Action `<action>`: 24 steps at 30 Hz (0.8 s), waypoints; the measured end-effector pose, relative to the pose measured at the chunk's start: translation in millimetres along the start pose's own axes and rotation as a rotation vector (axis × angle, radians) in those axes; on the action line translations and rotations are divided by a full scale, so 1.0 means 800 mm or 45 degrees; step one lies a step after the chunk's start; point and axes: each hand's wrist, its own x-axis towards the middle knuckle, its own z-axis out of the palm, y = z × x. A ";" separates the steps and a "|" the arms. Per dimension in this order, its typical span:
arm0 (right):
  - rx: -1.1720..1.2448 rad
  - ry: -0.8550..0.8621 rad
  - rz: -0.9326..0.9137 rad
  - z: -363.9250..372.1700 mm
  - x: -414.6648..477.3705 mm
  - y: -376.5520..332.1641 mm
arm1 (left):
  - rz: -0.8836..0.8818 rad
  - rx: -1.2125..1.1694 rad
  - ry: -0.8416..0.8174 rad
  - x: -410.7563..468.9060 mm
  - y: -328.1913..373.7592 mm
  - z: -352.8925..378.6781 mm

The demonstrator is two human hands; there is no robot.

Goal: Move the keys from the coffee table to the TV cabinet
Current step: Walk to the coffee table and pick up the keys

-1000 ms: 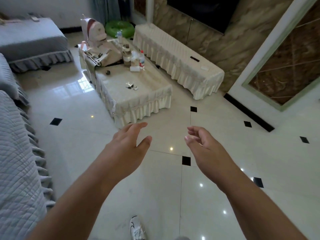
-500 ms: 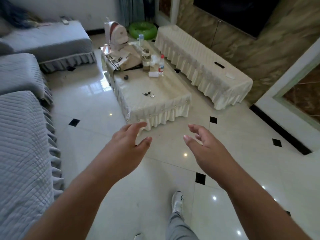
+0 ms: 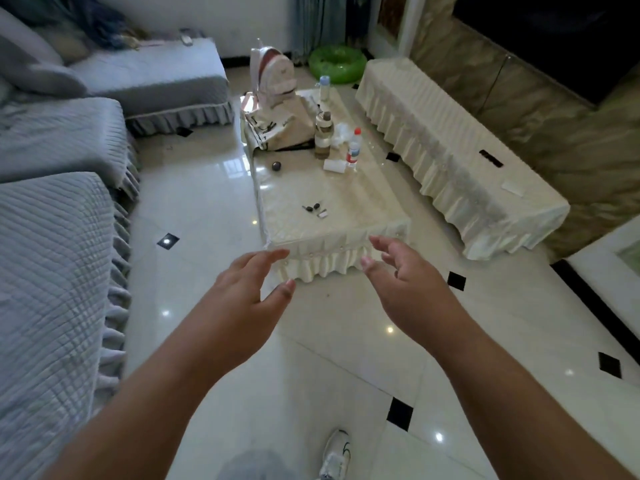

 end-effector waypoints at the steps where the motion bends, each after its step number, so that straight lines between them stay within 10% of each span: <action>1: -0.034 0.023 -0.012 -0.005 0.013 0.002 | -0.010 0.002 -0.002 0.008 0.004 0.005; 24: -0.113 -0.034 0.139 -0.034 0.384 -0.013 | -0.135 -0.009 -0.125 0.421 -0.014 -0.005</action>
